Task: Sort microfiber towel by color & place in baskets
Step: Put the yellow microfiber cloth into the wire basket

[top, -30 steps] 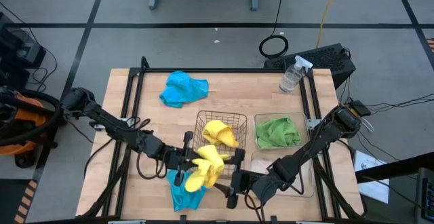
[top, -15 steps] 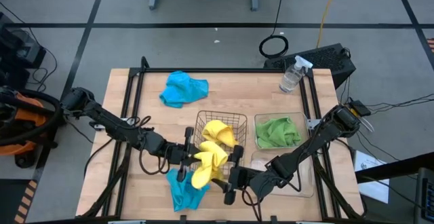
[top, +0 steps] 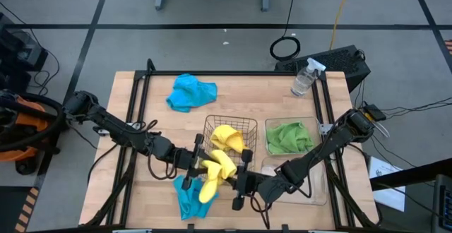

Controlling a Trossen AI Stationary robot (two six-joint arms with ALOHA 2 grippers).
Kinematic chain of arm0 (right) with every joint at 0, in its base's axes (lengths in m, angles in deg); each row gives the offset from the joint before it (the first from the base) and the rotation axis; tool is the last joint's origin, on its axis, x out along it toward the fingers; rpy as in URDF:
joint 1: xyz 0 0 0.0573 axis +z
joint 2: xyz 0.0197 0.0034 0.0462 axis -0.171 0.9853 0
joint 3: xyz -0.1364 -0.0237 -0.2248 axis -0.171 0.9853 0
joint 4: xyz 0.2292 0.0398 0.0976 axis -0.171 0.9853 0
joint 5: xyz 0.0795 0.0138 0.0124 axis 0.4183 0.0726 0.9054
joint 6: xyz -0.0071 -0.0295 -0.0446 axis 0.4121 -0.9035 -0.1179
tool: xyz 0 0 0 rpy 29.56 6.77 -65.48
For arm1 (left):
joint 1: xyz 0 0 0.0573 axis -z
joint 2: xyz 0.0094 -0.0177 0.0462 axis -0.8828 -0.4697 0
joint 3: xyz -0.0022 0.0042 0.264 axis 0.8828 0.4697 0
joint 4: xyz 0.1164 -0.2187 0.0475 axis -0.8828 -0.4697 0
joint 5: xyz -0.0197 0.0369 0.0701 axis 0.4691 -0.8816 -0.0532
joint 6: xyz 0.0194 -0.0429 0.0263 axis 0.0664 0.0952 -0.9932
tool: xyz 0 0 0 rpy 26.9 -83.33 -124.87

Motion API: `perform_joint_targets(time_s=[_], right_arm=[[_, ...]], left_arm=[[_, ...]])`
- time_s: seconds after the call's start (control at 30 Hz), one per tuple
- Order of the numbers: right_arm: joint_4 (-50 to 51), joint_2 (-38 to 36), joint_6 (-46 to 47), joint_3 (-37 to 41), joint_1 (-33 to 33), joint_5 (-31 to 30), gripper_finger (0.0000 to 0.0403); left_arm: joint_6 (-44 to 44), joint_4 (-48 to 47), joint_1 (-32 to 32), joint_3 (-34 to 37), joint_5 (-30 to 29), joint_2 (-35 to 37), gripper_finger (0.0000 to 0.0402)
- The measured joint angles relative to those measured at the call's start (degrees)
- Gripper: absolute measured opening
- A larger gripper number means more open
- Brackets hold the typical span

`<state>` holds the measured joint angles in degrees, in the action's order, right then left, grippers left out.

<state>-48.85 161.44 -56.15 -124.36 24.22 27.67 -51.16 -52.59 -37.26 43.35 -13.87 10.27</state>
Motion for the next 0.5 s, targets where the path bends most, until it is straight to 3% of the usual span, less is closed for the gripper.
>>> perform_joint_targets(time_s=[0.1,0.27,0.5], right_arm=[[0.2,0.0,-2.6,0.0,0.2,-1.7,0.0017],[5.6,-1.3,-4.6,0.1,0.2,-8.3,0.0025],[26.3,-7.2,6.9,-0.1,-0.3,-9.1,0.0006]], left_arm=[[0.0,-0.2,0.0,0.0,-1.7,0.0,0.0184],[1.0,-5.8,0.1,-0.1,-10.6,0.9,0.0254],[6.6,-21.4,0.1,0.0,-21.0,4.1,0.0305]])
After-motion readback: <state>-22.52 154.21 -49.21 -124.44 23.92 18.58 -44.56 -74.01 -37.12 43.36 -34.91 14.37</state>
